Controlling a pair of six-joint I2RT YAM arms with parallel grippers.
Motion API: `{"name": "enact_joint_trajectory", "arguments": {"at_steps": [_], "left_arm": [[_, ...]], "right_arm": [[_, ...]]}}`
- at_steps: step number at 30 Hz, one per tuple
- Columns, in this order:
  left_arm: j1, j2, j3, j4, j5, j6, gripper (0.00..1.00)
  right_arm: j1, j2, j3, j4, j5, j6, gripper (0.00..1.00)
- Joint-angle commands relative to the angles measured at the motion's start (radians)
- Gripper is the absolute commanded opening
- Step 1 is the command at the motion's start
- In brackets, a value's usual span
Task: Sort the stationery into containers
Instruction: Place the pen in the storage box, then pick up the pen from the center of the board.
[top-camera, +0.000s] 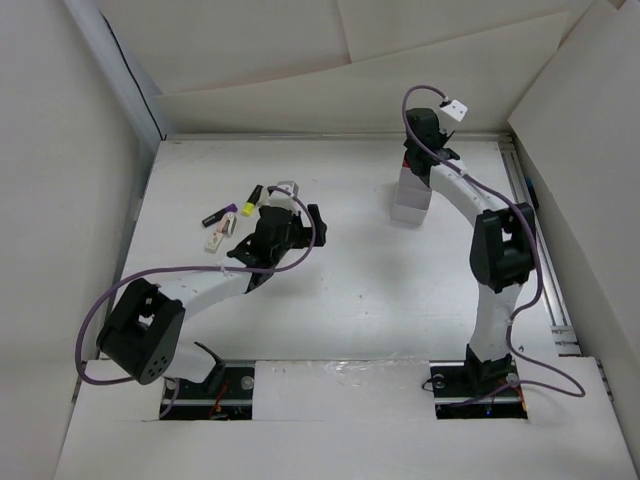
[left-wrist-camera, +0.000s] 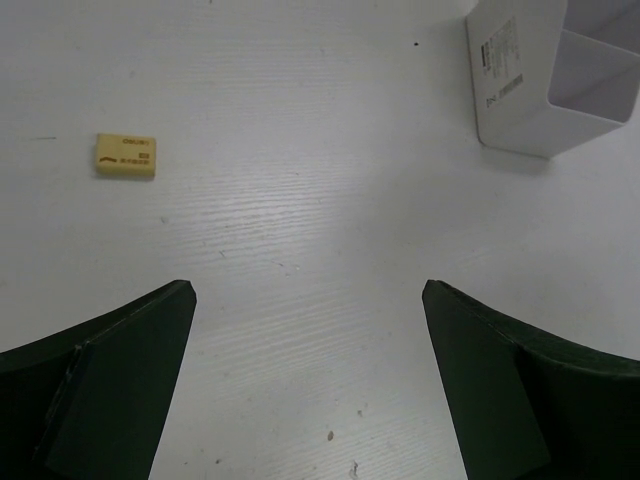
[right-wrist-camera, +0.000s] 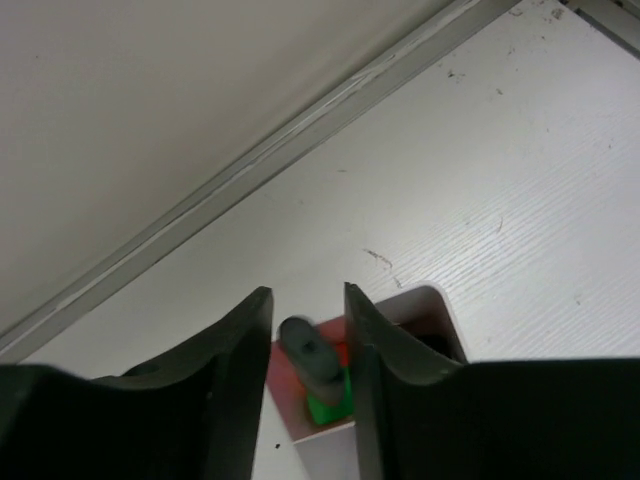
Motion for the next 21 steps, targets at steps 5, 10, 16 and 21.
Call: {"name": "enact_joint_trajectory", "arguments": {"at_steps": [5, 10, 16, 21], "left_arm": [[0.002, -0.023, 0.034, -0.039, -0.179, 0.011, 0.94], [0.058, -0.023, 0.061, -0.098, -0.23, 0.011, 0.91], [0.196, -0.023, 0.101, -0.154, -0.221, -0.023, 0.87], [0.334, 0.063, 0.146, -0.169, -0.15, -0.057, 0.77]], "right_arm": [[0.03, -0.1, -0.037, 0.046, 0.05, 0.001, 0.65], [0.049, -0.215, -0.108, 0.046, 0.004, 0.021, 0.72], [0.05, -0.375, -0.235, 0.046, -0.094, 0.065, 0.73], [0.095, -0.49, -0.367, 0.046, -0.224, 0.125, 0.31]]}}
